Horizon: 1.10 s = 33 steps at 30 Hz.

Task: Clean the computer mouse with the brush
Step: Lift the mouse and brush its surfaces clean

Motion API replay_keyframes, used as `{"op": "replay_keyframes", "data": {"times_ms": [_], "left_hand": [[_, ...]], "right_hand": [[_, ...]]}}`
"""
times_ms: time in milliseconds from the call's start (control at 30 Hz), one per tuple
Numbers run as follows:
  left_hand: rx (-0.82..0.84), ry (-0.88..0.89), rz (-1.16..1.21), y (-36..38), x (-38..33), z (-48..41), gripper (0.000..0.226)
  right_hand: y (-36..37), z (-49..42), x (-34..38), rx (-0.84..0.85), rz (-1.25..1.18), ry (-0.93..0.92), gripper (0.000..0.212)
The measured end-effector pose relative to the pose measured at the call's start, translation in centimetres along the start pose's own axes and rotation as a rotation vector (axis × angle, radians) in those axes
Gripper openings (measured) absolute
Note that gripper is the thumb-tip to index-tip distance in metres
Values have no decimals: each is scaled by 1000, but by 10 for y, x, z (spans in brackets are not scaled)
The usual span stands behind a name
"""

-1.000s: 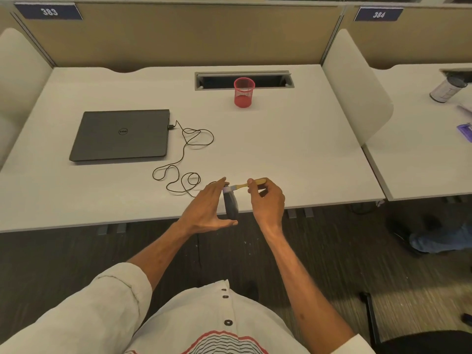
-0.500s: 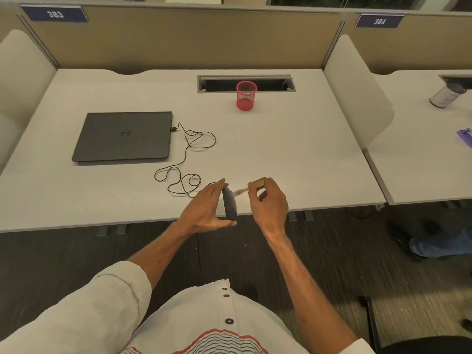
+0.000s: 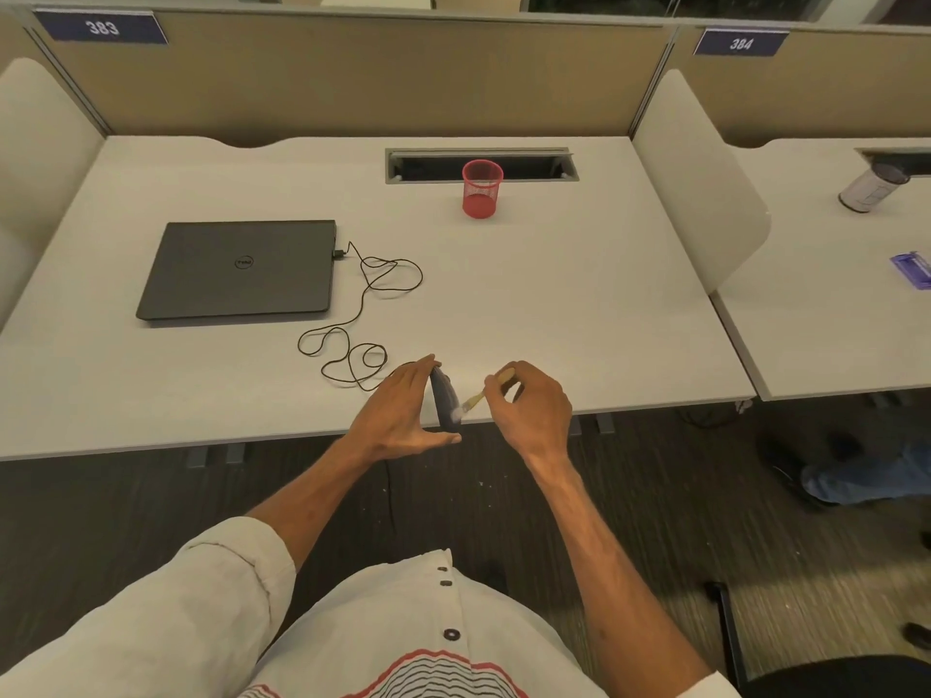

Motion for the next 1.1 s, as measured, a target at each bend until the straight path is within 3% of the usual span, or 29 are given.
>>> {"op": "replay_keyframes", "data": {"times_ms": [167, 400, 633, 900, 1100], "left_hand": [[-10, 6, 9, -2, -2, 2, 124], [-40, -25, 39, -8, 0, 4, 122], [-37, -32, 38, -8, -1, 3, 123], [-5, -103, 67, -2, 2, 5, 126], [-49, -92, 56, -7, 0, 6, 124]], "right_hand": [[2, -1, 13, -43, -73, -23, 18], [9, 6, 6, 118, 111, -83, 18], [-9, 17, -11, -92, -12, 59, 14], [16, 28, -3, 60, -55, 54, 17], [5, 21, -12, 12, -65, 70, 16]]}}
Point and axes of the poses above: each hand's wrist, its own z-axis away from the middle knuckle, its own y-axis out of the palm, x = y × z, the point moved 8 cm from there along -z, towards the middle knuckle, and after that the axes turned 1 degree about y, right-handed, at the moved point
